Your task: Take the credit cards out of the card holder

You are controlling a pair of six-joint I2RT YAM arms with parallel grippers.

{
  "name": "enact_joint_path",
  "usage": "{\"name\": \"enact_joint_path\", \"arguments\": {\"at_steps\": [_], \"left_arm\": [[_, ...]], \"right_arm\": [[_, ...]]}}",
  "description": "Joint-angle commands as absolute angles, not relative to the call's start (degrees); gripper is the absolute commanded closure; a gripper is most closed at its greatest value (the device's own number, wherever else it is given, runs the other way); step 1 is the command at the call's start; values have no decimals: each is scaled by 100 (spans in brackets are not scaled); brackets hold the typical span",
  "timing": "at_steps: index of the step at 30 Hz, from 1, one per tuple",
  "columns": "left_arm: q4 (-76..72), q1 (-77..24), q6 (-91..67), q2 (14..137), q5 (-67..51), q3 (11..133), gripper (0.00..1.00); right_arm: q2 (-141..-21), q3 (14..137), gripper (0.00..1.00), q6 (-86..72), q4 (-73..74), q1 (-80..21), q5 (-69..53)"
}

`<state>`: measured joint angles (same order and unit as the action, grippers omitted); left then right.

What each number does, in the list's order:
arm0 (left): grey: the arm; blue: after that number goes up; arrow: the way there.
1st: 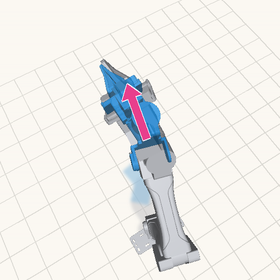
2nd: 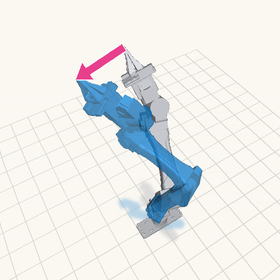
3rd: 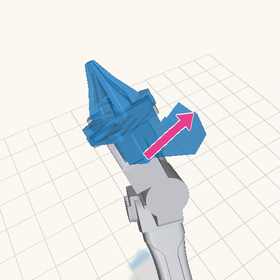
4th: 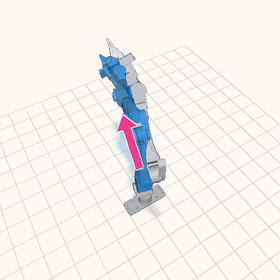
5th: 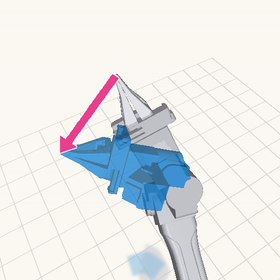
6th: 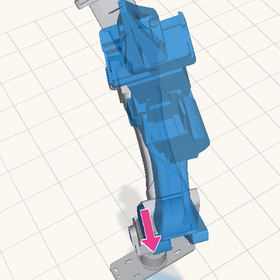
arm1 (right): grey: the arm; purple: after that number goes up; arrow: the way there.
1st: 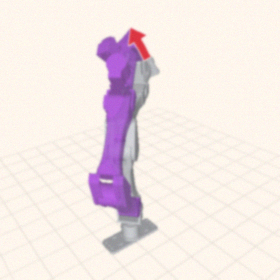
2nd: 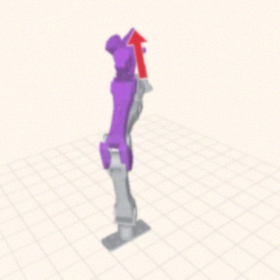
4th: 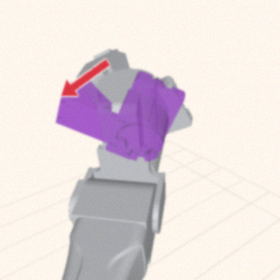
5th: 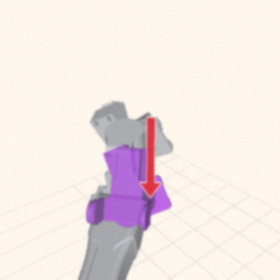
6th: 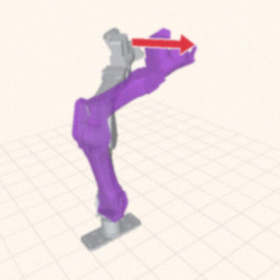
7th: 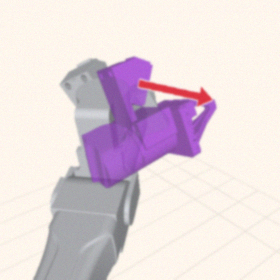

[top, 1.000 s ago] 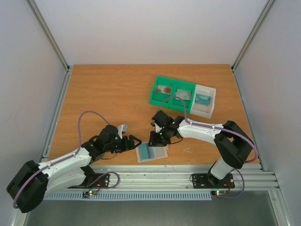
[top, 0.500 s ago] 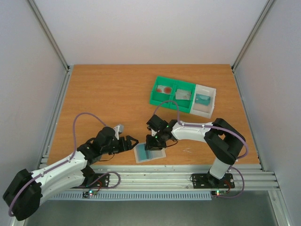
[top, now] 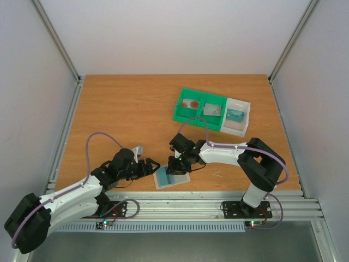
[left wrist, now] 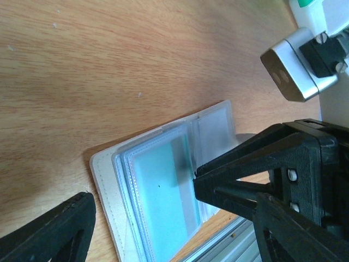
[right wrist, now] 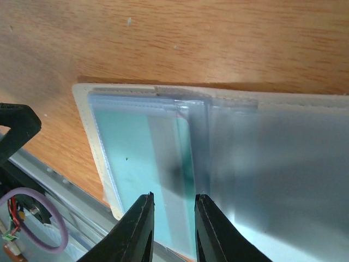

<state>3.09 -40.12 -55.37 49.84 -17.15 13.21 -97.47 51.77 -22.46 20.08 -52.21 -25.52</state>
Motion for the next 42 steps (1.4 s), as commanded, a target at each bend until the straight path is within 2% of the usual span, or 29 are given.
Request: {"name": "enact_joint_path", "arguments": {"at_steps": [1,6,8,9,15,23,31,42], "left_arm": [[-288,-3992,-5690,5044,-1740,1213,21],[-358,-3987,-5780,5001,-1798,1189,23],[-448,-3987,-5800,4993,-1905,1186,35],[-470,-3994,-5825,4974,-1948,1186,37],[-354,-3995,-5891,4842,-1892,1128,32],[-562,-3992,-5980,4997,-1978,1136,31],[-807,-3992,-6006,5231,-2046,1095,39],[-943,-3997,-5989,5727,-2116,1107,40]], "right_arm": [[-9703,5200,79,-2053,2267,-5327,-2319],[-9889,5240,80,-1955,2517,-5383,-2118],[-9938,5191,85,-1978,2537,-5404,-2088],[-9936,5132,88,-2012,2494,-5404,-2078],[-9905,4791,99,-2281,1890,-5401,-2274],[-9937,4460,99,-2656,1122,-5405,-2613],[-9935,4325,99,-2692,973,-5405,-2633],[-9859,4185,99,-2788,738,-5405,-2548]]}}
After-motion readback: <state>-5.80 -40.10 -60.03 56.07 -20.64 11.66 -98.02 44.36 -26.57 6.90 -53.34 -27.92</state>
